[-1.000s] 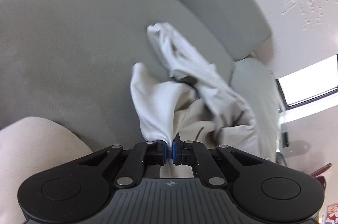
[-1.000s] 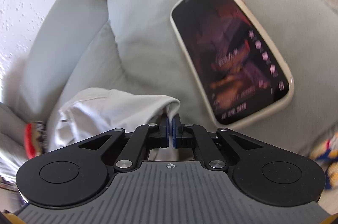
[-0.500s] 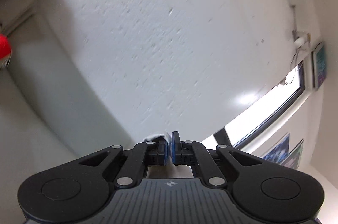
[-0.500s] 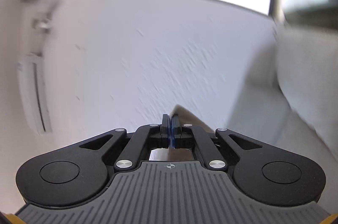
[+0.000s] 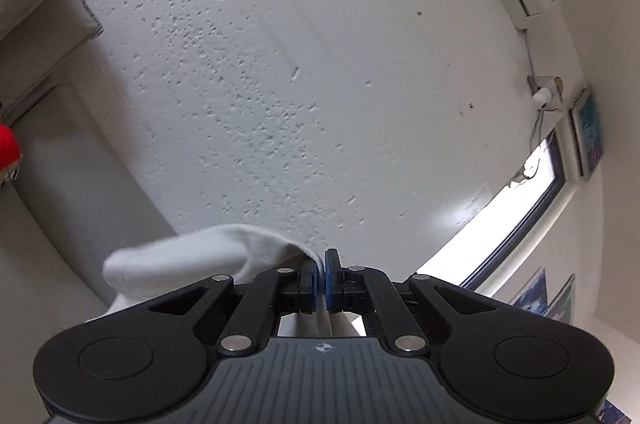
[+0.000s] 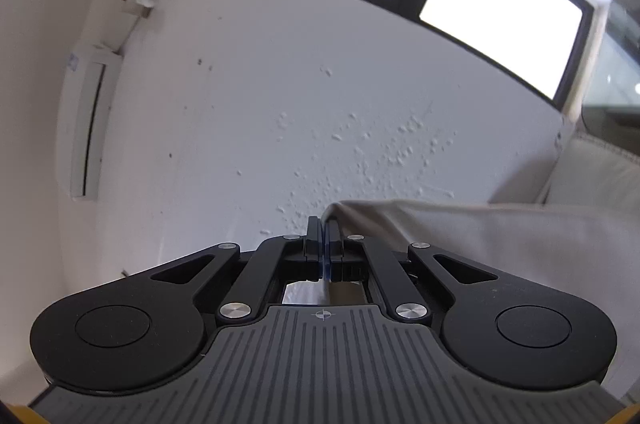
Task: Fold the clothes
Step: 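Lift the sweatshirt high with both grippers to shake it out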
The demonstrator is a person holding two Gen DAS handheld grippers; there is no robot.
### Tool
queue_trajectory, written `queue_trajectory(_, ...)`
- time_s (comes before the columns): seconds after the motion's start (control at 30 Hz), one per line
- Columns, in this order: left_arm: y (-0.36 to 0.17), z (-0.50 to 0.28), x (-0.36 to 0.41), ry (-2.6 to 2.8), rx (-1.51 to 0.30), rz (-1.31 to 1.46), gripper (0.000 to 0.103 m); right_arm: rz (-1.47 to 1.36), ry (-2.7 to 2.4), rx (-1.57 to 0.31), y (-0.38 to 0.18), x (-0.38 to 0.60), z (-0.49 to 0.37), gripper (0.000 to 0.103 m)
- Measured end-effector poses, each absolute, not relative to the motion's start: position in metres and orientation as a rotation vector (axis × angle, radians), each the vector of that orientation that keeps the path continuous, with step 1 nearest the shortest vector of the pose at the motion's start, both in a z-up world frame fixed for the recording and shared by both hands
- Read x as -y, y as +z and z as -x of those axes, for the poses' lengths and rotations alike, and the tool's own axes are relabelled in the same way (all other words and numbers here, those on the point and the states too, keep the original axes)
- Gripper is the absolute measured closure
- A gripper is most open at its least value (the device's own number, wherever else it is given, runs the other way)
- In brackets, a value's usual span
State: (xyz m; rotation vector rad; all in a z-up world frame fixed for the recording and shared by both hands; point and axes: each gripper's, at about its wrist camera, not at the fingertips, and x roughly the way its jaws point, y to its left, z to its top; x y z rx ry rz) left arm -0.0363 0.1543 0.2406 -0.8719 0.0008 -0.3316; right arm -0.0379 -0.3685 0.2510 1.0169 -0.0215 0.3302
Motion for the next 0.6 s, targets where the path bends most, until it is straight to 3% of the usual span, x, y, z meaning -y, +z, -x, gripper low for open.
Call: queue_trajectory(0.6,0.27,0.113,-0.152,-0.33,0.182,0.747,0.102,-0.809,0.459,0.101,0.289,0.359,0.121,0.102)
